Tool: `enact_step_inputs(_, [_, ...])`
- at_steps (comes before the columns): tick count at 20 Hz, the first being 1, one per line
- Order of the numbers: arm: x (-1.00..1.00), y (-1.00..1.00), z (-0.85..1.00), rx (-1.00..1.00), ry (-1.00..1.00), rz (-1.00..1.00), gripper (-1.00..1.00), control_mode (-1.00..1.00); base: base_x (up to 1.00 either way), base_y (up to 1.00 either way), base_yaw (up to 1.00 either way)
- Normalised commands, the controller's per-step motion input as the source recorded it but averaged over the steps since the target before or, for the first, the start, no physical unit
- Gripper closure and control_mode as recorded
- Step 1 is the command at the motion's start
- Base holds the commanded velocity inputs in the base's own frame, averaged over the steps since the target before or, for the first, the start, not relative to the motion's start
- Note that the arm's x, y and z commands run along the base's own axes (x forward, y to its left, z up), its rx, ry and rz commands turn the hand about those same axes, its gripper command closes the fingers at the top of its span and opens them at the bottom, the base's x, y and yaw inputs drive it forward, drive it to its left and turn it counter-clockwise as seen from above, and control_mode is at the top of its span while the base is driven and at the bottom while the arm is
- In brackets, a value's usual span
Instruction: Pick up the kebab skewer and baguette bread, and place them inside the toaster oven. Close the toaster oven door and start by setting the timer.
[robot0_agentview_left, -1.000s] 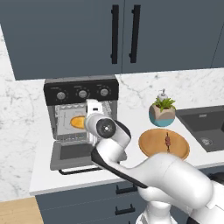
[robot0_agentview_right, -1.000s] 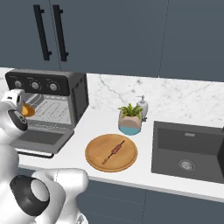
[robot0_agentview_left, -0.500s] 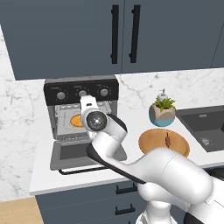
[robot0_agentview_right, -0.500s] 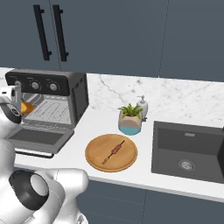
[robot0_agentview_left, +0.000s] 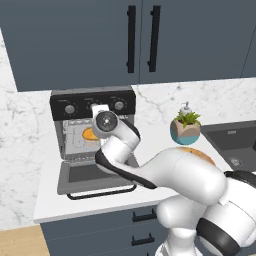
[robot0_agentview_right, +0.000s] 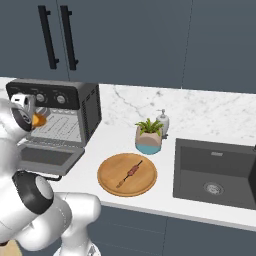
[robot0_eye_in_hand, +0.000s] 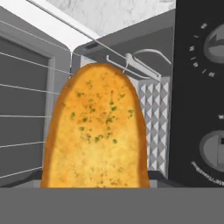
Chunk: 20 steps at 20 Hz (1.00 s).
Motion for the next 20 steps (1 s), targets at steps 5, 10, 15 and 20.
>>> enact_step_inputs(5, [0.38,-0.03,-0.07,0.00,0.01,-0.01,1.00,-1.00,0.00,0.00,0.00])
enact_step_inputs(10, [0.18,-0.16,-0.23,0.00,-0.01,0.00,1.00,-1.00,0.00,0.00,0.00])
enact_step_inputs(15, [0.21,-0.10,-0.35,0.00,-0.02,0.00,1.00,-1.00,0.00,0.00,0.00])
enact_step_inputs(20, [0.27,-0.04,-0.18,0.00,0.00,0.00,1.00,-1.00,0.00,0.00,0.00])
